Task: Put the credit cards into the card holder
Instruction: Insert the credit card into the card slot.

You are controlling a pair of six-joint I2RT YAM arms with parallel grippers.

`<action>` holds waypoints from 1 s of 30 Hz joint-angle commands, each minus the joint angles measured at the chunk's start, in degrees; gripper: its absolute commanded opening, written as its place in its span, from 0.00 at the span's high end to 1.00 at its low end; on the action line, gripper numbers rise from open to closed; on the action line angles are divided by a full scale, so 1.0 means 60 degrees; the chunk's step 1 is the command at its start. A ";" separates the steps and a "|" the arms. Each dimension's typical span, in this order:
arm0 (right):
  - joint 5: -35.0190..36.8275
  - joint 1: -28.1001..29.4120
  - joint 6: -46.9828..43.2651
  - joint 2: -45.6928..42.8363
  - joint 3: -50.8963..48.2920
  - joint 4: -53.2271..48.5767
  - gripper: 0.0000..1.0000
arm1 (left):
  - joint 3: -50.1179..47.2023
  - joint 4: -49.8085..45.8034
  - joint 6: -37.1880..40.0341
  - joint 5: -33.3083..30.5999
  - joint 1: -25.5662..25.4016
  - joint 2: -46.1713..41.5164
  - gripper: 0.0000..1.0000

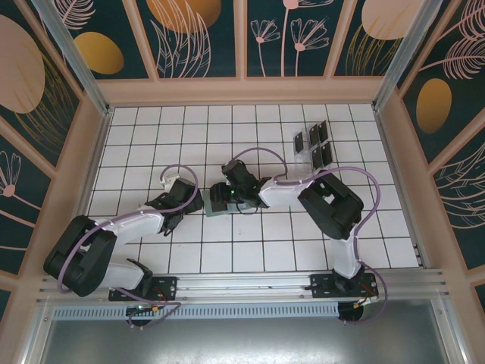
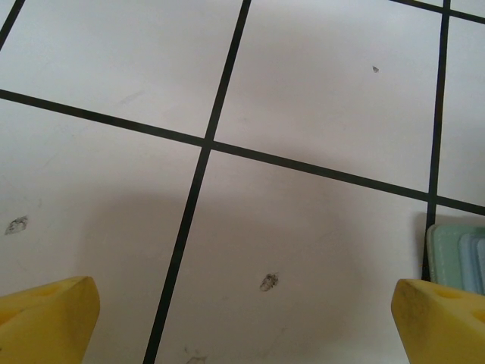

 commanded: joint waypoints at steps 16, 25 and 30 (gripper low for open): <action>0.0731 -0.0235 -0.0368 -0.0704 -0.0507 -0.0090 0.55 | 0.0166 0.0312 0.0058 0.0325 0.0055 0.0782 0.01; 0.0789 -0.0267 -0.0280 -0.0600 -0.0602 -0.0115 0.55 | 0.0189 0.0341 0.0100 0.0370 0.0056 0.0882 0.02; 0.0859 -0.0265 -0.0280 -0.0644 -0.0568 -0.0176 0.55 | 0.0226 0.0385 0.0118 0.0386 0.0055 0.0940 0.02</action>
